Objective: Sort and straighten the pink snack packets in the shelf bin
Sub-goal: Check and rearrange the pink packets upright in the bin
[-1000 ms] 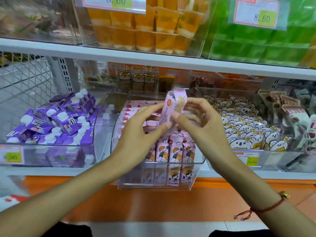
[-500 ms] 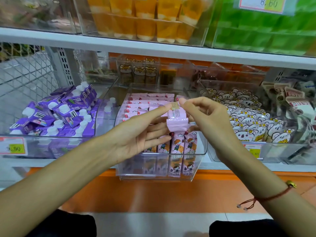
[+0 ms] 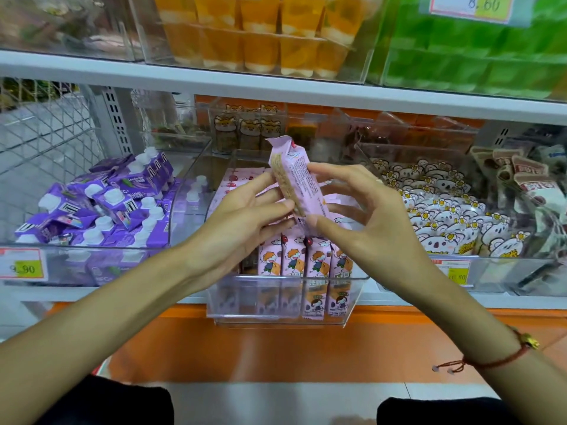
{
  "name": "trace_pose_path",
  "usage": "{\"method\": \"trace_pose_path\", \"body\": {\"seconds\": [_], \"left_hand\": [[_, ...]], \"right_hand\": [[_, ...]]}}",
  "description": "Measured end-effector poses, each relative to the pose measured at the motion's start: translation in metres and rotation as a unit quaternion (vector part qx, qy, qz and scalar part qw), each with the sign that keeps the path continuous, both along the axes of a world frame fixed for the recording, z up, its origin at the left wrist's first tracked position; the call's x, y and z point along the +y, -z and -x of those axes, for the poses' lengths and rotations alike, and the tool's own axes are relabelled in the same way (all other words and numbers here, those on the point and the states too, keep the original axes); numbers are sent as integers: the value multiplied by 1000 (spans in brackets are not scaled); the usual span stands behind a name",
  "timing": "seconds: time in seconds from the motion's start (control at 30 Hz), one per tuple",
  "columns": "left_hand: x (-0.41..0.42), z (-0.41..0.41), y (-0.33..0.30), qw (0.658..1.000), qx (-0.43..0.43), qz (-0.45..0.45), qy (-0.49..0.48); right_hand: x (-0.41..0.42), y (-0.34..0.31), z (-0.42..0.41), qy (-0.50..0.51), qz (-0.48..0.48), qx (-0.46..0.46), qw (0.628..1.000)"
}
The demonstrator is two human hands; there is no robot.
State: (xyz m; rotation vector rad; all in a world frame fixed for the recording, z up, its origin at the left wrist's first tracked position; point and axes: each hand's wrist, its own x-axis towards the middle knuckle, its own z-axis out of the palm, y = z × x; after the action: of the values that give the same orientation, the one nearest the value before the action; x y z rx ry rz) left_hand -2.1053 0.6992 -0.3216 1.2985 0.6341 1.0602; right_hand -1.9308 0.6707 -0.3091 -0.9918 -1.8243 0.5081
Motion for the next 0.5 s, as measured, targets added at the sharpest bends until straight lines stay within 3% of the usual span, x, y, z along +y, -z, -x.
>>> {"method": "trace_pose_path", "body": {"seconds": [0.13, 0.3, 0.5], "left_hand": [[-8, -7, 0, 998, -2, -2, -69], [-13, -12, -2, 986, 47, -71, -145], [-10, -2, -10, 981, 37, -141, -129]], "right_hand": [[-1, 4, 4, 24, -37, -42, 998], [1, 3, 6, 82, -84, -69, 991], [2, 2, -4, 37, 11, -29, 999]]}}
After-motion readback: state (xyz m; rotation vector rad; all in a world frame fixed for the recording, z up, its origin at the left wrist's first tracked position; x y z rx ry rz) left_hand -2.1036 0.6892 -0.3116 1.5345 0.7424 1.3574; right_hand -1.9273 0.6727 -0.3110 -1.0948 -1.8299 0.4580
